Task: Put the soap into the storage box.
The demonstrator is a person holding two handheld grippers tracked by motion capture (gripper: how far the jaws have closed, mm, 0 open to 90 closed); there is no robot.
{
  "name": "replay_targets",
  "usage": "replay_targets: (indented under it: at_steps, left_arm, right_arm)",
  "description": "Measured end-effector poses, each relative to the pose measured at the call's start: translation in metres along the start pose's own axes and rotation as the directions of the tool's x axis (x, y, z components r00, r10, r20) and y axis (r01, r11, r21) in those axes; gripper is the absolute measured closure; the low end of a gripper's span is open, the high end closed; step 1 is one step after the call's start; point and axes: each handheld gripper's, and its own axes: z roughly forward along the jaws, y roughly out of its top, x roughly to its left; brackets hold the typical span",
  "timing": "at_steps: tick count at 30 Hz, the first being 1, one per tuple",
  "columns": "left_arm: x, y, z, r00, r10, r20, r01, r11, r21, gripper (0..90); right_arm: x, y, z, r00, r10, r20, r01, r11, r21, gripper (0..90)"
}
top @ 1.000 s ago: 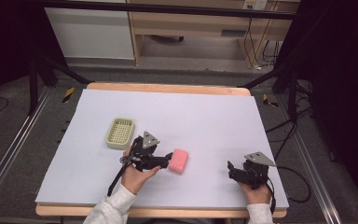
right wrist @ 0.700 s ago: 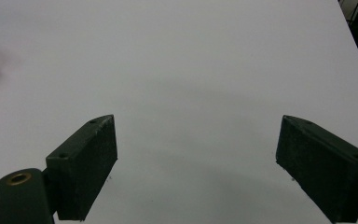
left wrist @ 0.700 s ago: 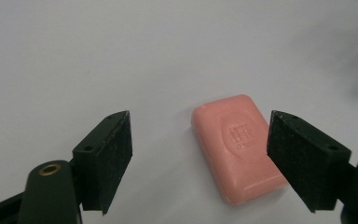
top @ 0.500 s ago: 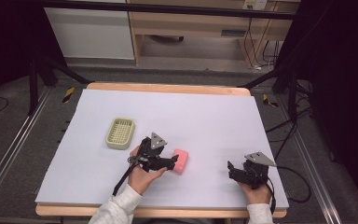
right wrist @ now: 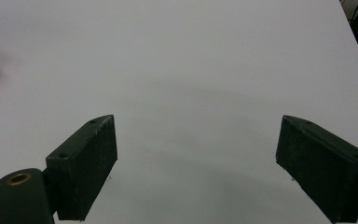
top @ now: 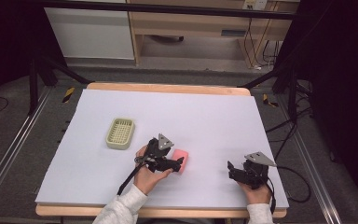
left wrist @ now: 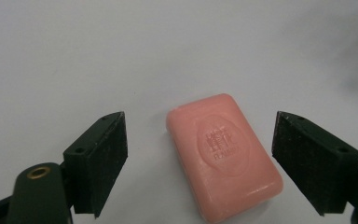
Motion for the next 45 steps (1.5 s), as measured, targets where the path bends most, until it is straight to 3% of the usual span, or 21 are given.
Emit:
replay_targets:
  at_steps: [29, 45]
  left_arm:
    - [-0.011, -0.002, 0.030, 0.9998, 0.012, -0.012, -0.011, 0.9968, 0.079, 16.8]
    - [-0.011, -0.006, 0.031, 0.9998, -0.007, 0.020, 0.005, 0.9940, 0.109, 29.6]
  right_arm:
    - [0.000, 0.000, 0.000, 1.0000, 0.001, -0.003, -0.001, 1.000, 0.003, 12.4]
    - [0.001, 0.000, 0.000, 1.0000, 0.005, -0.008, -0.005, 1.000, 0.008, 12.3]
